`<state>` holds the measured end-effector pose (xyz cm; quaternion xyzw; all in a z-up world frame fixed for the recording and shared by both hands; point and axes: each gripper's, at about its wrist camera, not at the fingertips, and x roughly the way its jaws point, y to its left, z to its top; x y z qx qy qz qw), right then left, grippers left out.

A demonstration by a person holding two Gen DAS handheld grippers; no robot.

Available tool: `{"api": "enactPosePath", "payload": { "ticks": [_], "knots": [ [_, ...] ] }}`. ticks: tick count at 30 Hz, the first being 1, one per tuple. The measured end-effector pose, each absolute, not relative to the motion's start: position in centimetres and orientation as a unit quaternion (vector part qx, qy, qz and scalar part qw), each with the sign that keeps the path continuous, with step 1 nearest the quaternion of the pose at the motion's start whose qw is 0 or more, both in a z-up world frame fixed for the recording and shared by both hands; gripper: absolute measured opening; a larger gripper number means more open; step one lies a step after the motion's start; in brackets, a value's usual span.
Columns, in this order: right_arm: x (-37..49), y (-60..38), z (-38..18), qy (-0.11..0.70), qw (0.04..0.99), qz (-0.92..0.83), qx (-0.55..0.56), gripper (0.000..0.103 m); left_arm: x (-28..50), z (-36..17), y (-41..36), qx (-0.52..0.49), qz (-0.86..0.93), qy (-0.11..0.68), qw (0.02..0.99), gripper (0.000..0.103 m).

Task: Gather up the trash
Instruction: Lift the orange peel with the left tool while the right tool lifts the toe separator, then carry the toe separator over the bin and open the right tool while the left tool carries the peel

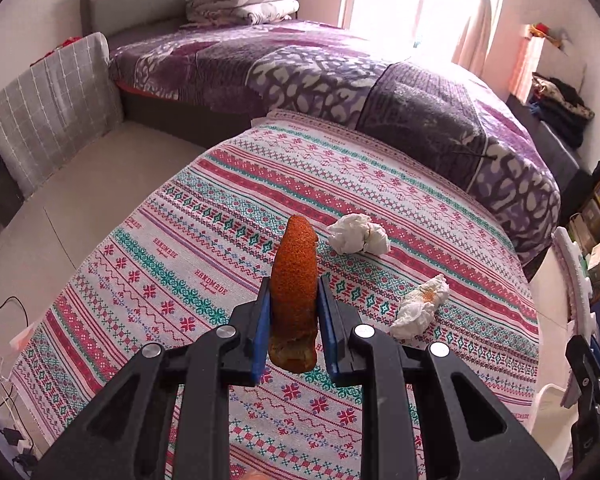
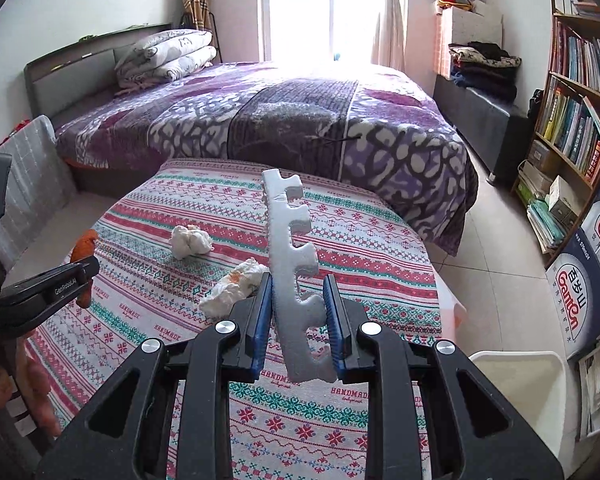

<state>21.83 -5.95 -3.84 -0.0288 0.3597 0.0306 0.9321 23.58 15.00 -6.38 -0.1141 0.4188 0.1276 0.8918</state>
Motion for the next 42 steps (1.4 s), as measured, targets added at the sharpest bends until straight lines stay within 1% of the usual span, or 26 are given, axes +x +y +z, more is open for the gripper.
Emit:
{"api": "enactPosePath", "payload": {
  "ticks": [5,18,42],
  "knots": [
    [21.4,-6.8,-3.3,0.351,0.936,0.007,-0.022,0.024,22.5,-5.2,14.5,-0.111,0.126,0.402,0.900,0.022],
    [20.8,-9.0,-3.2,0.349,0.936,-0.040,-0.007,0.025,20.8,-3.1,10.9,-0.061,0.121,0.364,0.921,0.022],
    [19.1,-13.6,-2.1,0.344,0.936,-0.075,-0.002,0.025,19.7,-2.0,3.7,-0.011,0.075,0.350,0.934,0.022]
  ]
}}
